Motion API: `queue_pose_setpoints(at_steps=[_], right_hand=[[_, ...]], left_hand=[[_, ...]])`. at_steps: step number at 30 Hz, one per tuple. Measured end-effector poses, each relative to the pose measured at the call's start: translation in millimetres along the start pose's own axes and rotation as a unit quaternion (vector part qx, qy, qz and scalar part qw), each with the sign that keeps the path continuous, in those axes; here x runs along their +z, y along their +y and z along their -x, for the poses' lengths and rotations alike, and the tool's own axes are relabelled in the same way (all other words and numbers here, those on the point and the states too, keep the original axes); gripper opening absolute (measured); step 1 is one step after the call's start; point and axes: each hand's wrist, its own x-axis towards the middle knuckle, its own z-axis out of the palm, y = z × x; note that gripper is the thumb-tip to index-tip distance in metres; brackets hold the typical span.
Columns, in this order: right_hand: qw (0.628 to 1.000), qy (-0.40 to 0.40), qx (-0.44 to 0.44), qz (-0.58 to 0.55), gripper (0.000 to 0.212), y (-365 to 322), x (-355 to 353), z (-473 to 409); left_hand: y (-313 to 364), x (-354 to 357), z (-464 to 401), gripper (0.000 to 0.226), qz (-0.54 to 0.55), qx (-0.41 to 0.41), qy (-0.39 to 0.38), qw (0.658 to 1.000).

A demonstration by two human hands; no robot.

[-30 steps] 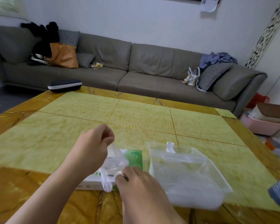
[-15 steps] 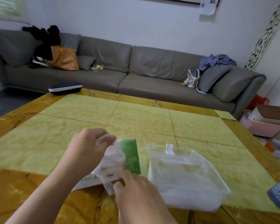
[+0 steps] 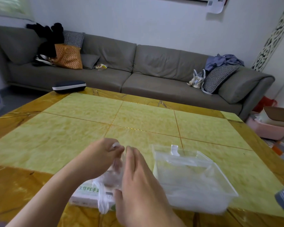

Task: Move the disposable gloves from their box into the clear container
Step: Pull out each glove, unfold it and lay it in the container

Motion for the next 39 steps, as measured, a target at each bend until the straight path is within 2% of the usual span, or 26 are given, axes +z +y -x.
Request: queue_pose_setpoints(at_steps=[7, 10, 13, 15, 17, 19, 22, 23, 24, 27, 29, 30, 35, 39], right_hand=[[0.994, -0.080, 0.074, -0.032, 0.107, 3, 10, -9], [0.988, -0.092, 0.110, -0.060, 0.109, 2, 6, -9], [0.985, -0.092, 0.119, -0.085, 0.109, 1, 4, -7], [0.984, -0.079, 0.116, -0.107, 0.109, 4, 7, -7], [0.980, -0.055, 0.111, -0.156, 0.105, 8, 6, -9], [0.958, -0.056, 0.097, -0.263, 0.103, 15, -6, -10], [0.873, -0.086, 0.059, -0.477, 0.098, 27, -39, -10], [0.857, -0.066, 0.053, -0.508, 0.090, 31, -49, -10], [0.859, -0.041, 0.057, -0.507, 0.078, 33, -56, -11], [0.915, 0.047, 0.082, -0.392, 0.039, 37, -58, -12], [0.912, 0.098, 0.084, -0.390, 0.007, 42, -58, -13], [0.905, 0.115, 0.086, -0.400, 0.005, 46, -59, -13], [0.870, 0.166, 0.123, -0.447, 0.021, 70, -75, -13], [0.834, 0.182, 0.164, -0.495, 0.023, 86, -79, -13]], left_hand=[[7, -3, 6, 0.040, 0.040, 0.051, -0.031, 0.997], [16, -7, 11, 0.043, 0.099, 0.076, 0.023, 0.992], [22, -20, 15, 0.047, 0.234, 0.067, 0.117, 0.963], [21, -27, 16, 0.044, 0.308, 0.057, 0.144, 0.939], [20, -28, 16, 0.041, 0.333, 0.046, 0.142, 0.931], [22, -25, 17, 0.039, 0.341, 0.042, 0.128, 0.930], [27, -20, 20, 0.035, 0.334, 0.051, 0.107, 0.935], [31, -19, 22, 0.036, 0.329, 0.055, 0.098, 0.938], [36, -17, 24, 0.037, 0.325, 0.059, 0.088, 0.940], [51, -7, 29, 0.041, 0.311, 0.071, 0.067, 0.945], [57, -3, 31, 0.041, 0.307, 0.072, 0.054, 0.948], [57, -3, 31, 0.041, 0.308, 0.068, 0.048, 0.948], [48, -8, 27, 0.026, 0.361, 0.035, 0.039, 0.931], [49, -2, 24, 0.032, 0.386, 0.026, 0.040, 0.921]])
